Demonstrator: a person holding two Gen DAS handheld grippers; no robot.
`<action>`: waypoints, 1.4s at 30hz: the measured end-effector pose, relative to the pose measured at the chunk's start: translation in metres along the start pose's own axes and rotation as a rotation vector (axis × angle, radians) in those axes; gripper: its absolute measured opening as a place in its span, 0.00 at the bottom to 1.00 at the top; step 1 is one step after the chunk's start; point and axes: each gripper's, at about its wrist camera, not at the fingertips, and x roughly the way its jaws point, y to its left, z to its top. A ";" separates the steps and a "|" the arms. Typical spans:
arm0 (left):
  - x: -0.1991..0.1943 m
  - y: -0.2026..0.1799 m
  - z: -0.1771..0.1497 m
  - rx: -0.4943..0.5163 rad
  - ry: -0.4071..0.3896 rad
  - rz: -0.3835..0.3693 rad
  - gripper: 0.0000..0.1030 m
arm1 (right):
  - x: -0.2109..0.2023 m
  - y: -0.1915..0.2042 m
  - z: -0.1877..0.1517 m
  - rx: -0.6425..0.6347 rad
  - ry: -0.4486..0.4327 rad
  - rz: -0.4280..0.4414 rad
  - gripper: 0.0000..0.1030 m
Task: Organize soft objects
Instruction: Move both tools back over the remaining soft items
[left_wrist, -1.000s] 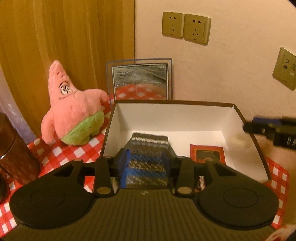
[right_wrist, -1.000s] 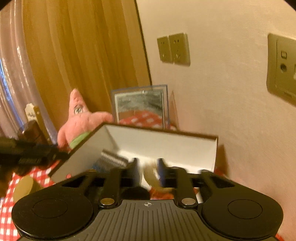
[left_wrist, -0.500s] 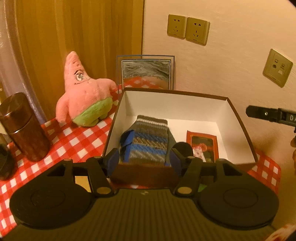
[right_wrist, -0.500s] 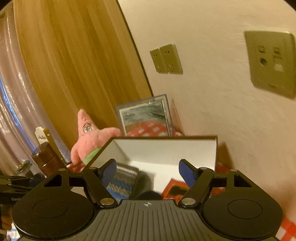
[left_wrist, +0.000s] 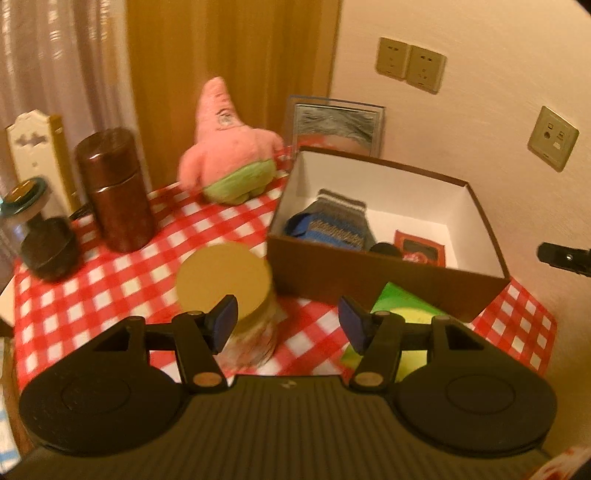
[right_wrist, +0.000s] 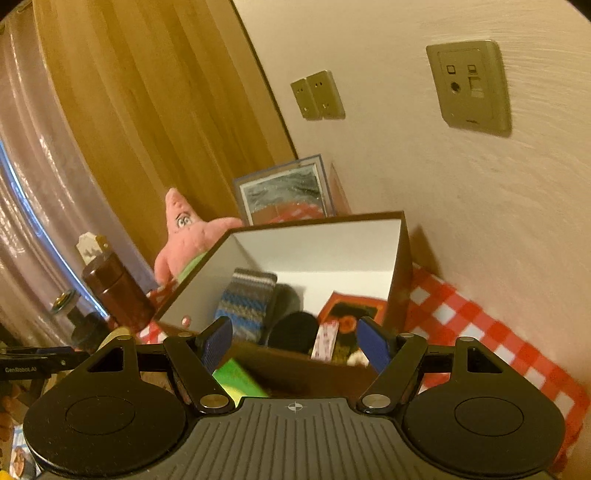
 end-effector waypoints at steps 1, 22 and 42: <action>-0.005 0.004 -0.005 -0.011 0.001 0.008 0.56 | -0.004 0.003 -0.004 -0.006 0.004 0.006 0.72; -0.058 0.045 -0.127 -0.130 0.143 0.084 0.56 | -0.012 0.066 -0.131 -0.213 0.314 0.107 0.72; -0.036 0.024 -0.177 -0.067 0.267 0.048 0.56 | 0.012 0.106 -0.186 -0.382 0.443 0.142 0.72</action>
